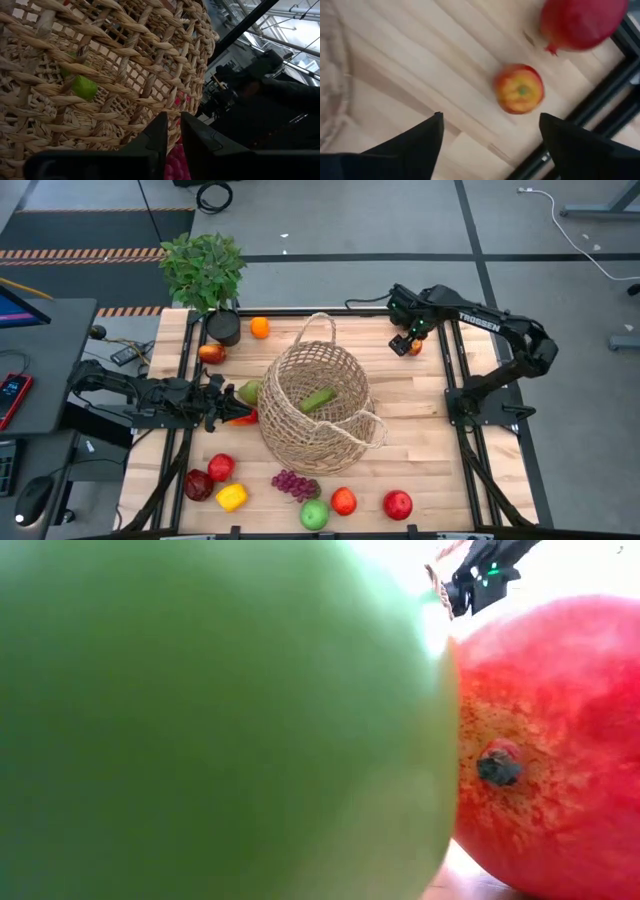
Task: Build produce basket
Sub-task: Put the apple into the basket
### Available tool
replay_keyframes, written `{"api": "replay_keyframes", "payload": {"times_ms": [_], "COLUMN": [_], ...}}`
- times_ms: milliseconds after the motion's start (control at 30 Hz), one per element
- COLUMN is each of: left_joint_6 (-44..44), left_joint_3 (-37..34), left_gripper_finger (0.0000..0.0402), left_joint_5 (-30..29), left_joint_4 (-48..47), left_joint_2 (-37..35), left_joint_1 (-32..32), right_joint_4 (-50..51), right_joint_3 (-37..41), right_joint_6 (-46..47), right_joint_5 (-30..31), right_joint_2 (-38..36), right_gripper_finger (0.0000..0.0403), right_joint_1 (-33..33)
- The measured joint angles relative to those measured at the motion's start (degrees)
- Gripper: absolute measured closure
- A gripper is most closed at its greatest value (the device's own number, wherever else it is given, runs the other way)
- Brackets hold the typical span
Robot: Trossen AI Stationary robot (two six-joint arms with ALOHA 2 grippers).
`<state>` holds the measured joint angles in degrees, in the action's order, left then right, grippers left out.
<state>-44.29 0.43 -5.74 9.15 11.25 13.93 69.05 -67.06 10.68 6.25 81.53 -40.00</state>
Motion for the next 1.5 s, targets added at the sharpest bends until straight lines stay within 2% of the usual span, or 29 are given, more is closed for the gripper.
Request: {"api": "replay_keyframes", "payload": {"times_ms": [200, 800, 1133, 1333, 1500], "left_joint_6": [0.0, 0.0, 0.0, 0.0, 0.0], "left_joint_3": [0.0, 0.0, 0.0, 0.0, 0.0], "left_gripper_finger": [0.0345, 0.0343, 0.0339, 0.0344, 0.0340], "left_joint_5": [0.0, 0.0, 0.0, 0.0, 0.0], "left_joint_4": [0.0, 0.0, 0.0, 0.0, 0.0], "left_joint_2": [0.0, 0.0, 0.0, 0.0, 0.0], "left_joint_1": [0.0, 0.0, 0.0, 0.0, 0.0], "right_joint_4": [0.8, -3.3, -3.9, -4.4, -6.1], "right_joint_3": [0.0, 0.0, 0.1, 0.1, 0.1], "right_joint_6": [-0.5, -5.8, -8.2, -9.2, -9.4], "right_joint_5": [-0.1, 0.0, -0.1, -0.1, -0.2], "right_joint_2": [3.0, 15.2, 22.5, 25.4, 25.3], "right_gripper_finger": [0.0007, 0.0004, 0.0005, 0.0018, 0.0049], "right_joint_1": [-4.1, -10.0, -10.8, -10.8, -10.8]}}
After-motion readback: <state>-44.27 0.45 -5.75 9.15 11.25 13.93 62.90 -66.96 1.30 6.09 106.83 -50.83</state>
